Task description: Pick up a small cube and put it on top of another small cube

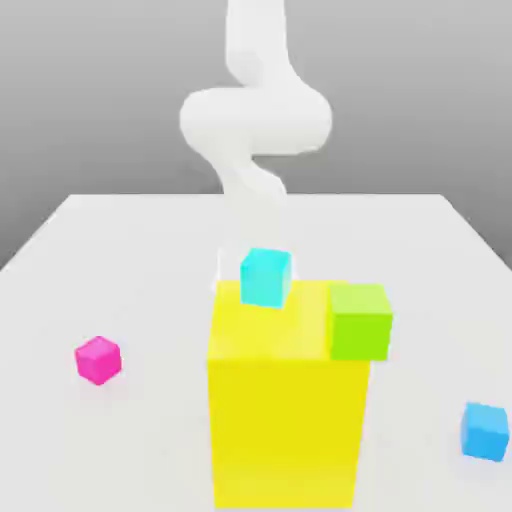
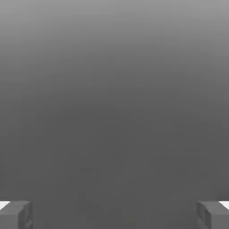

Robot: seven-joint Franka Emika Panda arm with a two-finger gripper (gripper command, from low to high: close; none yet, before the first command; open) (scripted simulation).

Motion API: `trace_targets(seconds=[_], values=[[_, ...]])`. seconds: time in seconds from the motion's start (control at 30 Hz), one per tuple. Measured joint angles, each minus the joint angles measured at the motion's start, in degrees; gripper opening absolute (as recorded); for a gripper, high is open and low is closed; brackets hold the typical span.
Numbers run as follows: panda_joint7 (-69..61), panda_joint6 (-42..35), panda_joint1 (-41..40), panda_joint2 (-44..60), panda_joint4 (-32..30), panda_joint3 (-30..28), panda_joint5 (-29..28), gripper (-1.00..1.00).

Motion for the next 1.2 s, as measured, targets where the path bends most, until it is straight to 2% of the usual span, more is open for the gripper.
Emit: trace_targets(seconds=[0.57, 0.87, 1.03, 1.07, 1.2], values=[[-20.1, 12.5, 13.8, 33.6, -3.7, 6.2, -0.1, 0.0], [-27.9, 20.1, 21.4, 54.6, -5.9, 10.6, -6.5, 0.0], [-26.4, 27.1, 24.6, 65.1, -4.5, 7.9, -10.6, 0.0], [-26.0, 28.4, 25.2, 66.7, -4.1, 7.3, -11.1, -1.0], [-26.0, 28.3, 25.2, 66.7, -4.1, 7.3, -11.2, -1.0]])
